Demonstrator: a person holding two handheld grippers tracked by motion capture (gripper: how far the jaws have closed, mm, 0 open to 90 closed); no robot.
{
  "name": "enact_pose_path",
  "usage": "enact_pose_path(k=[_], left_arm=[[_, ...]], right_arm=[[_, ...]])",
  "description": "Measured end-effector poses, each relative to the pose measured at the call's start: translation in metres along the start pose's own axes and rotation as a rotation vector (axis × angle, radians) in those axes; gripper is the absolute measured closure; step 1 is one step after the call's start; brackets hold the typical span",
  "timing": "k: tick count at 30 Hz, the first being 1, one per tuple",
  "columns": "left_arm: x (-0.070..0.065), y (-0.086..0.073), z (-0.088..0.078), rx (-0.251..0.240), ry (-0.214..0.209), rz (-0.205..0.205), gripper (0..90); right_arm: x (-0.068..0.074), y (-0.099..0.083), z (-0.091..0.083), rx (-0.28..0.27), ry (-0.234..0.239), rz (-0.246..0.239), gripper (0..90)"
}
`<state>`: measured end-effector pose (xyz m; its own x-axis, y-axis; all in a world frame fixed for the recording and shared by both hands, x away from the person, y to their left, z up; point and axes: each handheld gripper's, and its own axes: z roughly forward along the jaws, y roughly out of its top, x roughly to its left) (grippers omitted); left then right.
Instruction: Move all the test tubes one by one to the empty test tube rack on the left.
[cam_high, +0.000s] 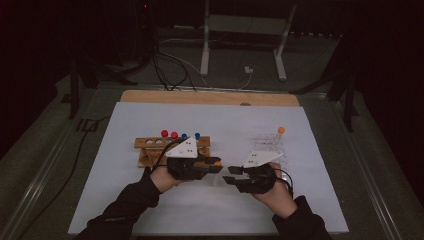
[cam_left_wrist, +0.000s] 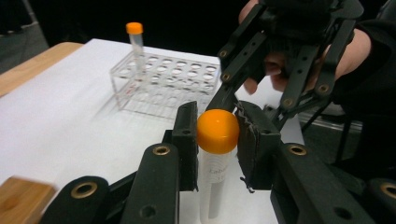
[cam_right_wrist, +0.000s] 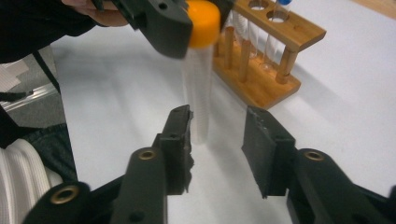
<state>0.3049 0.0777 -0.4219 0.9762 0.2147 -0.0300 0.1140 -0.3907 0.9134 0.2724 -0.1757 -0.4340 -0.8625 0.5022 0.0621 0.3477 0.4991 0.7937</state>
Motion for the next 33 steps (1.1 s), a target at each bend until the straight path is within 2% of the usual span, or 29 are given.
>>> enact_pose_path(k=[5, 11, 17, 20, 25, 29, 33], left_arm=[[0.003, -0.002, -0.018, 0.005, 0.036, -0.002, 71.8], [0.008, -0.006, -0.041, 0.0, 0.092, -0.015, 71.8], [0.014, -0.01, -0.066, 0.004, 0.153, -0.028, 71.8], [0.016, -0.012, -0.078, -0.001, 0.183, -0.036, 71.8], [0.02, -0.014, -0.098, -0.008, 0.242, -0.04, 71.8], [0.025, -0.014, -0.116, -0.016, 0.288, -0.049, 71.8], [0.03, -0.012, -0.13, -0.024, 0.33, -0.056, 71.8]], right_arm=[[0.0, 0.001, -0.002, -0.019, -0.022, 0.004, 44.4], [0.001, 0.003, -0.003, -0.045, -0.026, 0.025, 30.6], [0.001, 0.003, -0.002, -0.047, -0.04, 0.047, 15.6], [0.001, 0.004, -0.002, -0.054, -0.037, 0.055, 13.4], [0.001, 0.004, -0.003, -0.059, -0.043, 0.07, 3.4], [0.001, 0.004, -0.003, -0.063, -0.041, 0.075, 0.9], [0.001, 0.004, -0.003, -0.064, -0.015, 0.069, 0.0]])
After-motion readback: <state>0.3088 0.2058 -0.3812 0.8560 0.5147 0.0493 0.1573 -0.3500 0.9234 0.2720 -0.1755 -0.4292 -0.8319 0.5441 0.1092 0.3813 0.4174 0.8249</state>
